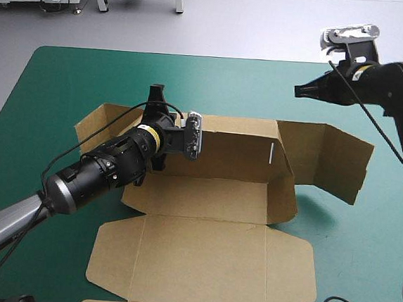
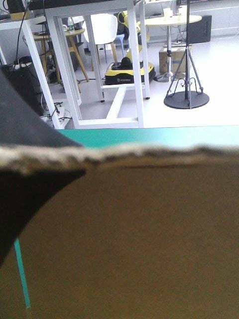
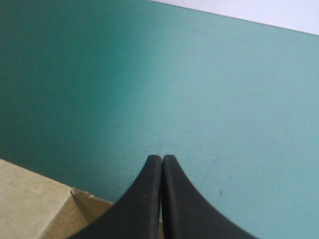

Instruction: Fold the box

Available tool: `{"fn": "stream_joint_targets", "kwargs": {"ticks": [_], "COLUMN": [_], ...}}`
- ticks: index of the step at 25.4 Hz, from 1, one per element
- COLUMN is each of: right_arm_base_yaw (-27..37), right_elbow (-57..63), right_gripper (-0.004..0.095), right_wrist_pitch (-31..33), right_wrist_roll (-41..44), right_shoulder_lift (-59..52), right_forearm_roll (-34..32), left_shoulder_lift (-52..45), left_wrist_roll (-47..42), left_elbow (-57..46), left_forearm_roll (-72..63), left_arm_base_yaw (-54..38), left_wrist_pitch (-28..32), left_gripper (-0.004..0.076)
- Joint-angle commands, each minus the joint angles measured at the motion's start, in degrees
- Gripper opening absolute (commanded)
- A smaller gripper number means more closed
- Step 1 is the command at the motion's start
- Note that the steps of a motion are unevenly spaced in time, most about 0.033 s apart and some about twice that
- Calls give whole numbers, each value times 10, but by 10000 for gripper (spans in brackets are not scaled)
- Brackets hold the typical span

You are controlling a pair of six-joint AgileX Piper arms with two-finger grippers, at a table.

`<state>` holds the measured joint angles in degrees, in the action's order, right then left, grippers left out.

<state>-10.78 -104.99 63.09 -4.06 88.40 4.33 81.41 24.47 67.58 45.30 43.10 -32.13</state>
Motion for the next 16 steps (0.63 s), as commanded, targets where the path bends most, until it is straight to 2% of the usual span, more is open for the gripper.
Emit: {"fn": "stream_joint_targets", "kwargs": {"ticks": [1, 4, 8, 16], "right_arm_base_yaw": [1, 1, 1, 1], "right_elbow": [-89, -139, -151, -144], "right_gripper": [-18, -18, -18, -18], "right_wrist_pitch": [41, 78, 78, 85], "right_wrist_roll": [-2, 8, 15, 13], "right_shoulder_lift": [58, 112, 150, 163], "right_forearm_roll": [-1, 7, 53, 47], "left_shoulder_lift": [-25, -25, -25, -24], "left_wrist_roll": [-45, -46, -47, -54], "left_elbow": [17, 17, 17, 15], "left_forearm_roll": [29, 30, 30, 40], "left_arm_base_yaw": [3, 3, 3, 3], "left_wrist_pitch": [30, 30, 26, 9], "left_gripper": [-9, -9, -9, -9]}}
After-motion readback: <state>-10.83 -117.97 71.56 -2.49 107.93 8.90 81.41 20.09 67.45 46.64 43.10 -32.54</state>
